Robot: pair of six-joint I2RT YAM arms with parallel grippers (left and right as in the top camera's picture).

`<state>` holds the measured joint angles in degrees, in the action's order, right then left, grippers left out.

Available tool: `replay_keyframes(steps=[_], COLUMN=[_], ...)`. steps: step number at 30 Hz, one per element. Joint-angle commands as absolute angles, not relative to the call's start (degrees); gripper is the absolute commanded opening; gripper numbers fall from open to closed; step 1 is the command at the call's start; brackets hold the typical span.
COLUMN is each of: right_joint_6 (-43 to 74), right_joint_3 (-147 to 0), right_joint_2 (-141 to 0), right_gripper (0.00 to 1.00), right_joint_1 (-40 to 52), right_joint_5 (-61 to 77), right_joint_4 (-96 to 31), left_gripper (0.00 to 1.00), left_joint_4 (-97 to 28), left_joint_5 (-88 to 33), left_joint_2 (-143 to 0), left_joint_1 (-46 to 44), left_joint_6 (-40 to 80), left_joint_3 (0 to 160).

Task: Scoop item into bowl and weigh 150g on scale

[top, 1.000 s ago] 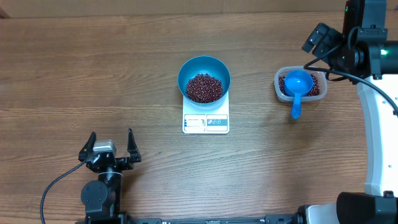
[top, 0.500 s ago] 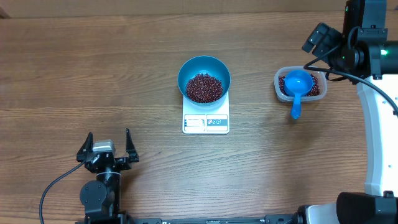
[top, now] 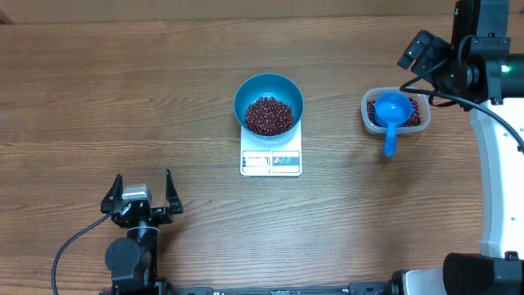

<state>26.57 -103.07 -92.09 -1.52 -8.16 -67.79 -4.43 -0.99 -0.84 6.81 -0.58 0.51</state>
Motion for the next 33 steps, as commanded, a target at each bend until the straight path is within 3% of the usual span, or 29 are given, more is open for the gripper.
replay_keyframes(steps=[1, 27, 33], right_joint_6=[26.61, 26.57, 23.94], right_joint_3=[-104.31, -104.25, -103.88], right_joint_2=[-91.24, -91.31, -91.20], right_gripper=[1.00, 1.00, 1.00], right_joint_1=[-1.74, -1.78, -1.67], right_joint_5=[-8.97, -8.99, -9.54], right_joint_4=[-67.55, -67.51, -62.13], left_gripper=[1.00, 1.00, 0.99], left_joint_4=[-4.49, -4.51, -4.49], left_joint_5=[-0.49, -0.47, -0.47], left_joint_2=[-0.21, -0.25, -0.25], left_joint_1=[7.11, 7.11, 7.11], left_joint_6=[-1.74, -1.74, -1.74], left_joint_3=[0.30, 0.30, 0.30])
